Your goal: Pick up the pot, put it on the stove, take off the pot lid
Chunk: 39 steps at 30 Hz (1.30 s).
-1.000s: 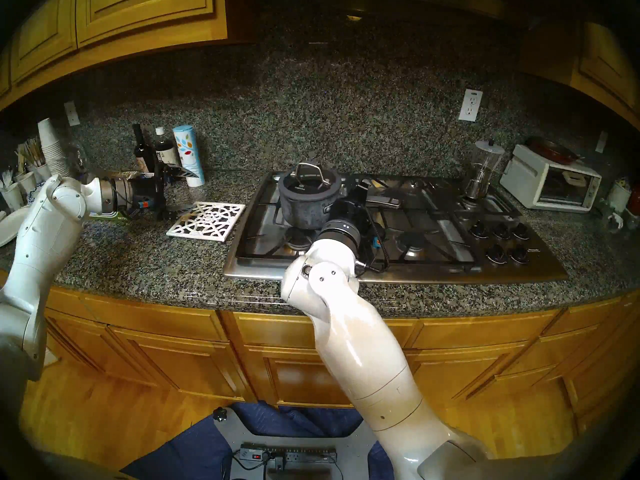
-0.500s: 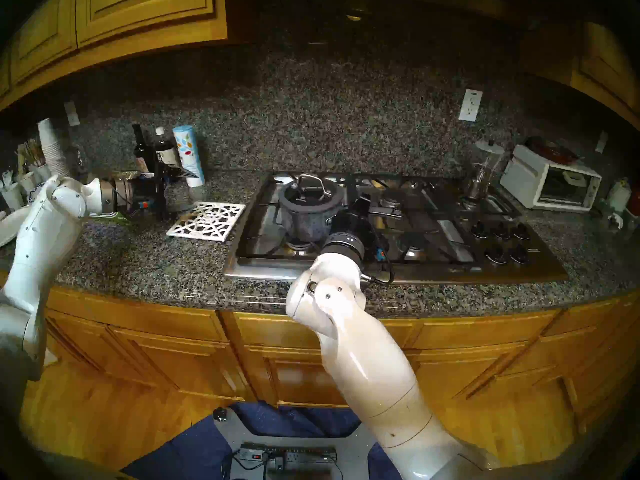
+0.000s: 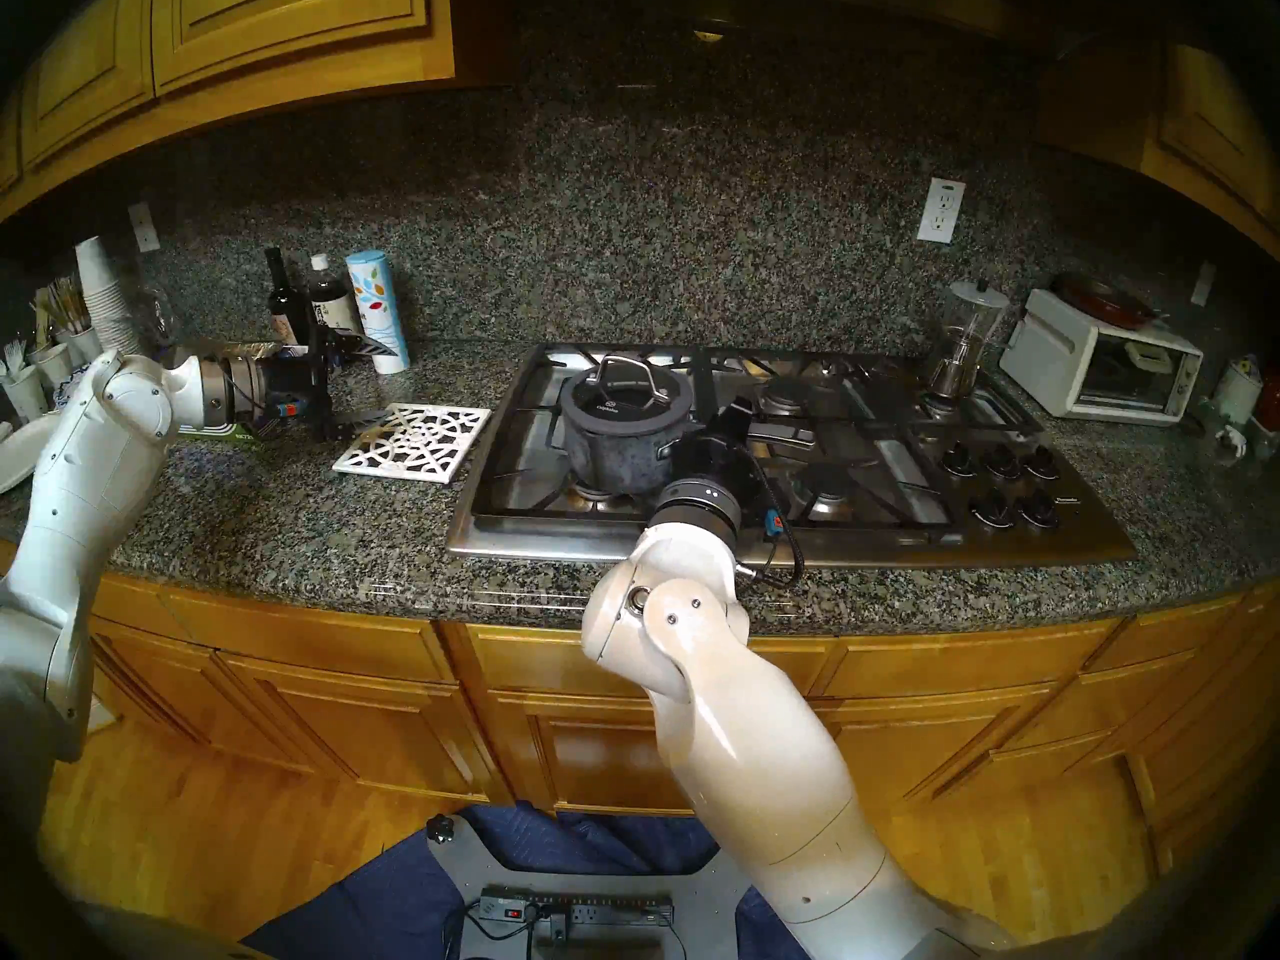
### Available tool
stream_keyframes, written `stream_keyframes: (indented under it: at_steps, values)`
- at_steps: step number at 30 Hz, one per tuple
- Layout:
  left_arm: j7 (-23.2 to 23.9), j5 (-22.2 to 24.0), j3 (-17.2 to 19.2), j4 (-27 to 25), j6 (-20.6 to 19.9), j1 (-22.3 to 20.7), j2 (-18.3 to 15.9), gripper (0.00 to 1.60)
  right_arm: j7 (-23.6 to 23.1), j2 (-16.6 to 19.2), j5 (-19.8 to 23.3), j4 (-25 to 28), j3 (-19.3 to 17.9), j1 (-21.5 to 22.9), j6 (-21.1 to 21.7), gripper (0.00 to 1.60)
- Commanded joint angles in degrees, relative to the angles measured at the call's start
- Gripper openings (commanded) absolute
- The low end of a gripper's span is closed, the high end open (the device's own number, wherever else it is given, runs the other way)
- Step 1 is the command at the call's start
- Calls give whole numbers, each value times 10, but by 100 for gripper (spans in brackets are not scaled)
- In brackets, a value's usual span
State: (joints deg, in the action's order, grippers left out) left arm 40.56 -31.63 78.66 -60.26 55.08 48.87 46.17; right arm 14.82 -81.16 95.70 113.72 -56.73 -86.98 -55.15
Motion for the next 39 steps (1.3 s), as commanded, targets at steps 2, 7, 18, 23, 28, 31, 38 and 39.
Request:
stream_keyframes:
  at_steps: [2,7,18,23,28,31,38,39]
  values:
    - [-7,5,11,-11,-1,-24,-1,160,-16,11,-24,69,-1,20,2,0]
    - [-8,6,12,-11,-1,-24,0,160,-3,25,-20,82,-6,19,8,0]
    - [-8,6,12,-11,-1,-26,1,160,44,57,4,104,-21,22,34,0]
    - [-9,6,13,-10,-1,-26,1,160,70,70,22,109,-30,29,53,0]
    - [-9,6,13,-10,-1,-27,1,160,92,79,37,111,-41,38,70,0]
    - [-9,6,13,-10,-1,-27,1,160,98,80,45,100,-48,49,82,0]
    - [-9,6,13,-10,-1,-27,1,160,99,78,67,70,-69,73,113,0]
    - [-9,6,13,-10,-1,-27,1,160,99,78,73,63,-70,81,118,0]
